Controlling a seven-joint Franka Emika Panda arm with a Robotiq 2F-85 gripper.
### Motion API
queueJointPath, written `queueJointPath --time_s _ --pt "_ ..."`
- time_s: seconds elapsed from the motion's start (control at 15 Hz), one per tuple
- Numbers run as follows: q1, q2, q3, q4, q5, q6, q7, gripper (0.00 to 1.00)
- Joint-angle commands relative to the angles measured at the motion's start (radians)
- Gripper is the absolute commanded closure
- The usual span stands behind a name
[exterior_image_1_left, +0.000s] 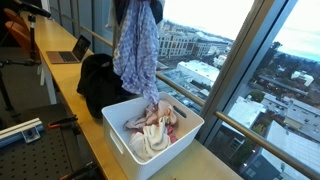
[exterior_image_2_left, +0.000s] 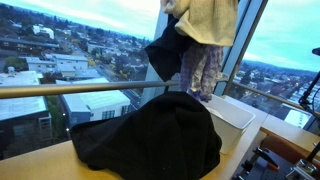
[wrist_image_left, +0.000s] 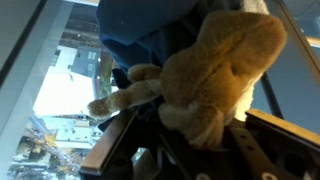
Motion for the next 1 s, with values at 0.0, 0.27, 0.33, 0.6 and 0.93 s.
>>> queueJointPath --time_s 0.0,0.27,0.33,0.6,0.93 --pt "0.064 0.067 0.074 0.212 -0.106 -0.122 0.058 0.96" --pt "0.164 0.174 0.161 0.387 -0.240 -0.251 0.149 0.96" --pt "0.183 0.193 0.165 0.404 -0.249 -0.271 0.156 0.96" --pt "0.199 0.240 0.157 0.332 -0.197 -0.251 0.176 0.96" --pt "0.147 0.271 0.143 0.176 -0.116 -0.195 0.176 0.96"
